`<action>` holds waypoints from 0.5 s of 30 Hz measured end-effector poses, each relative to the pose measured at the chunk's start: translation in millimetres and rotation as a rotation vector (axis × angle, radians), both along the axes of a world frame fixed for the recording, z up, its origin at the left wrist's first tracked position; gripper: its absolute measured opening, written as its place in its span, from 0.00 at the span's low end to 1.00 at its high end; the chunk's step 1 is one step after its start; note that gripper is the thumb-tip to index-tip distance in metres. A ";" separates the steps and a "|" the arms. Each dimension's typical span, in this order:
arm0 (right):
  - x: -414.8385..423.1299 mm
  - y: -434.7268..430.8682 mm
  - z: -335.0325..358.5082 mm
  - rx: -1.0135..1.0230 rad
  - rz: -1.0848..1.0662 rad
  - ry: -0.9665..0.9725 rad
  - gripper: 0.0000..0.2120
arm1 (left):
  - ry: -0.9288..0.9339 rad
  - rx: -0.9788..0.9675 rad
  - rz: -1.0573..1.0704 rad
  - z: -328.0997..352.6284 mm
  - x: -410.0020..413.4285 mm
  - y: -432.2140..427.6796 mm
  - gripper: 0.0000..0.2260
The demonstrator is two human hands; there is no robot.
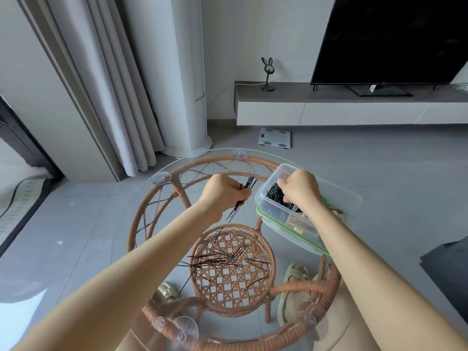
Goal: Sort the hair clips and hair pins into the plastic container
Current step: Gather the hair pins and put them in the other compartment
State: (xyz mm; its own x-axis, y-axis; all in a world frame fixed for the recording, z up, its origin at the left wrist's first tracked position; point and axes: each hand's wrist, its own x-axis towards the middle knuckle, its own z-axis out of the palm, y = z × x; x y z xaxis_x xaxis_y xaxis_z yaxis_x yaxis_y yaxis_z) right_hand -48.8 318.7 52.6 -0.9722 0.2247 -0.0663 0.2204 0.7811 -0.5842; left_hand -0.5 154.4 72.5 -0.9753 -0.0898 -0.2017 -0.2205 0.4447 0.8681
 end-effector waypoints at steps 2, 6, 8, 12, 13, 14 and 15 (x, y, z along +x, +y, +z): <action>3.6 5.3 3.0 0.032 0.031 0.021 0.15 | 0.001 -0.029 -0.016 4.6 -13.1 14.3 0.07; 10.6 23.4 9.2 -0.009 0.048 0.104 0.13 | 0.064 -0.159 -0.093 5.2 -41.8 44.7 0.04; 12.4 33.1 10.3 -0.017 0.052 0.151 0.15 | 0.104 -0.273 -0.147 3.1 -55.0 61.3 0.08; 18.7 43.6 6.9 -0.047 0.088 0.160 0.15 | 0.142 -0.530 -0.210 -5.8 -70.5 90.8 0.17; 20.5 45.0 5.8 -0.050 0.092 0.153 0.14 | 0.141 -0.580 -0.225 -9.0 -72.4 96.0 0.14; 21.8 46.0 4.8 -0.052 0.094 0.149 0.14 | 0.135 -0.621 -0.250 -11.6 -73.8 99.5 0.09; 23.1 47.3 4.1 -0.054 0.095 0.144 0.14 | 0.133 -0.654 -0.284 -13.4 -74.5 102.2 0.04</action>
State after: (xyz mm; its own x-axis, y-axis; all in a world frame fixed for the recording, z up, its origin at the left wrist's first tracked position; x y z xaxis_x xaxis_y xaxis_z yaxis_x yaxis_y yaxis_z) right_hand -25.7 366.0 56.7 -0.9892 0.1309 0.0654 0.0579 0.7608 -0.6464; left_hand -75.0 256.7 59.1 -0.9915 0.1089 -0.0711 0.0697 0.9066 0.4162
